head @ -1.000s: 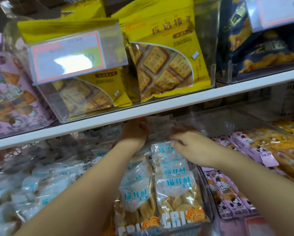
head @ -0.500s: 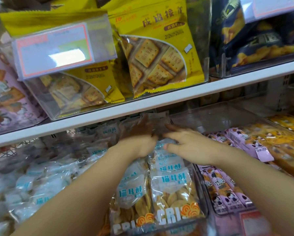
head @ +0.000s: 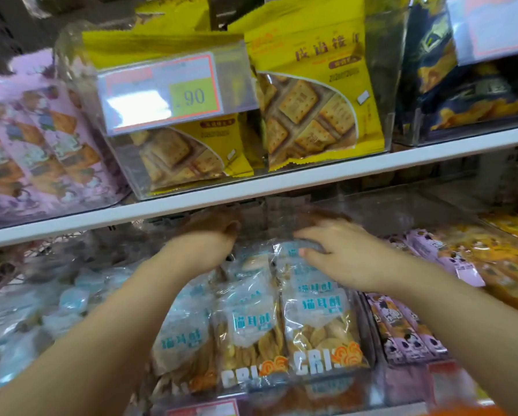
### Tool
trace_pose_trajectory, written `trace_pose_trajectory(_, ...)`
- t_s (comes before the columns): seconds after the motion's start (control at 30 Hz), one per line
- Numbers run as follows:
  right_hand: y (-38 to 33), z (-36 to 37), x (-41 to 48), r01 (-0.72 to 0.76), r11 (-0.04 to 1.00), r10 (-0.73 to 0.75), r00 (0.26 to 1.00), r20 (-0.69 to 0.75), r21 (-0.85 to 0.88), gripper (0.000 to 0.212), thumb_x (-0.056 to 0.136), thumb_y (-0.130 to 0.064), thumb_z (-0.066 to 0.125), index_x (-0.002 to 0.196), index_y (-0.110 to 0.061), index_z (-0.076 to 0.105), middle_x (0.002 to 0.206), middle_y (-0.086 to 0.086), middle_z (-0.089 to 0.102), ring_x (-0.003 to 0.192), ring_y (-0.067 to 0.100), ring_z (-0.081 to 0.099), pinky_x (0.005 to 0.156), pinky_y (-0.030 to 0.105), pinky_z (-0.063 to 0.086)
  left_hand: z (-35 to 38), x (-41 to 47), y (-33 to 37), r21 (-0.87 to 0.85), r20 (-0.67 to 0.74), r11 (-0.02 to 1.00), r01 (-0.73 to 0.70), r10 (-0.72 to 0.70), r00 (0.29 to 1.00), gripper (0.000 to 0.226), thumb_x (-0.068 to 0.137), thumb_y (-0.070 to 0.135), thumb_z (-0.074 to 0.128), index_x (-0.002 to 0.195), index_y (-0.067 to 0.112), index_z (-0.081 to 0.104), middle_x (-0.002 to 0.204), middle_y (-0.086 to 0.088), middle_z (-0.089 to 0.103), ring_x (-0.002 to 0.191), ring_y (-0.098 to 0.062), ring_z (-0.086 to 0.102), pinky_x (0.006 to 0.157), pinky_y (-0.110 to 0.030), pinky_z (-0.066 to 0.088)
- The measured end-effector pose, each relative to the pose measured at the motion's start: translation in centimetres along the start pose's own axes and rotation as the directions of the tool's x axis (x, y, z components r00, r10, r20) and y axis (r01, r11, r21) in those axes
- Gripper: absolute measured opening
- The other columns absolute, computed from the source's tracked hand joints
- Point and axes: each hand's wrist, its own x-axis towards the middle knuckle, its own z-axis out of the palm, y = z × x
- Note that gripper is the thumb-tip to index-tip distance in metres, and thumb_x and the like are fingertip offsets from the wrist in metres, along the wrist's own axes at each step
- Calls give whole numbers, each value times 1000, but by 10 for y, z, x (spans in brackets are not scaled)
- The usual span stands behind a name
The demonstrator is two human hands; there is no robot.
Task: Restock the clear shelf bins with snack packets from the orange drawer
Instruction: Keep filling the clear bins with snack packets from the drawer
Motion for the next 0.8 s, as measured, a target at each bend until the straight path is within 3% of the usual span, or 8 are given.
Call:
trace_pose_trajectory(0.07, -18, 3, -2, 56, 998, -55, 998, 16, -37, 39, 99, -34, 37, 135, -25, 47, 135, 1, 49, 127, 23, 40, 107, 36, 30, 0, -19, -14, 35, 29, 999, 2, -3, 1000, 35, 102, 30, 33, 126, 21, 57, 132, -8, 56, 117, -27, 53, 96, -32, 42)
trace_pose_trajectory(0.13, -33, 9, 4, 80, 995, -77, 996, 50, -52, 39, 100, -31, 36, 136, -21, 46, 139, 2, 48, 129, 24, 40, 108, 39, 30, 6, -33, -20, 17, 90, 1000, 20, -21, 996, 37, 102, 36, 32, 131, 25, 53, 136, -7, 53, 123, -27, 50, 99, -35, 42)
trace_pose_trajectory(0.3, -44, 19, 55, -24, 997, 25, 999, 20, -68, 29, 97, -15, 41, 119, -9, 58, 122, 17, 59, 110, 34, 55, 91, 38, 46, 15, -44, -26, 95, 125, 995, -30, 18, 992, 40, 101, 46, 25, 137, 39, 41, 149, 2, 39, 134, -24, 39, 107, -42, 32)
trace_pose_trajectory(0.53, -51, 24, 99, -141, 947, 134, 990, -42, -290, 29, 90, -30, 53, 113, -20, 67, 120, 11, 63, 110, 32, 57, 87, 36, 50, 19, -36, -36, 133, 144, 986, -101, 82, 986, 45, 99, 49, 24, 143, 41, 30, 156, 3, 27, 139, -24, 31, 115, -47, 17)
trace_pose_trajectory(0.67, -58, 26, 104, -127, 965, 115, 991, -69, -228, 20, 88, -22, 57, 100, -25, 72, 113, 3, 68, 108, 27, 59, 89, 34, 49, 22, -36, -39, 115, 143, 987, -115, 98, 985, 47, 99, 48, 26, 144, 38, 29, 154, 2, 31, 137, -25, 33, 111, -44, 21)
trace_pose_trajectory(0.8, -64, 31, 109, -82, 989, 70, 992, -102, -122, 21, 89, -19, 57, 103, -28, 71, 116, -1, 67, 109, 22, 58, 83, 23, 39, 23, -35, -38, 88, 133, 990, -111, 99, 986, 45, 97, 48, 26, 142, 41, 30, 153, 3, 32, 137, -26, 32, 113, -46, 15)
